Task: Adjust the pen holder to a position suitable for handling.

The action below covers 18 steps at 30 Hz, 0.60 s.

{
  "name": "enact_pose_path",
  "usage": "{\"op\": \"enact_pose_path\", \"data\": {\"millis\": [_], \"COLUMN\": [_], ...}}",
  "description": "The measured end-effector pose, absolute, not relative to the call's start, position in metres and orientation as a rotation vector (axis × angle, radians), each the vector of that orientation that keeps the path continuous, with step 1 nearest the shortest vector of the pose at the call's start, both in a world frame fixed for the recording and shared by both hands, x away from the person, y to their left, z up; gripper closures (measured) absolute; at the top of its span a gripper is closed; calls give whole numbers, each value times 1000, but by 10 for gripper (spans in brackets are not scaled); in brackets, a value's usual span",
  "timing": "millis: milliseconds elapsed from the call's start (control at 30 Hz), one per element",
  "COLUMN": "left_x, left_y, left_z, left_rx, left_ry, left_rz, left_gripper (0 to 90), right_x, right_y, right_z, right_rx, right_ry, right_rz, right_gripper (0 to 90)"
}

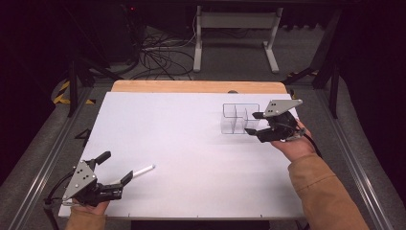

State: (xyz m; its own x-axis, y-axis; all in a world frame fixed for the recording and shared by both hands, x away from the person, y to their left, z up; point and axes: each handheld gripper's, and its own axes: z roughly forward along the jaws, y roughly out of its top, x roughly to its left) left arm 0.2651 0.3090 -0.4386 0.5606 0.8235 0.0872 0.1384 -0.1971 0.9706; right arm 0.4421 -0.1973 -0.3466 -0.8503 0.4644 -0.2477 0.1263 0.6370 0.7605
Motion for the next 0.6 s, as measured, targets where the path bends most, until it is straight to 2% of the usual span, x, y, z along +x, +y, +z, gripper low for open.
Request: {"op": "enact_pose_path", "data": {"millis": [133,600], "left_x": [265,265], "left_y": [309,310], "left_z": [-439,-439], "left_rx": [1678,1672], "left_ry": [816,818], "left_rz": [764,767], "left_gripper": [57,57], "right_x": [451,478], "right_y": [-196,-188], "right_z": [-348,-358], "right_rx": [463,476], "right_ry": [2444,2487], "right_rz": [1057,1024], "right_gripper": [425,425]}}
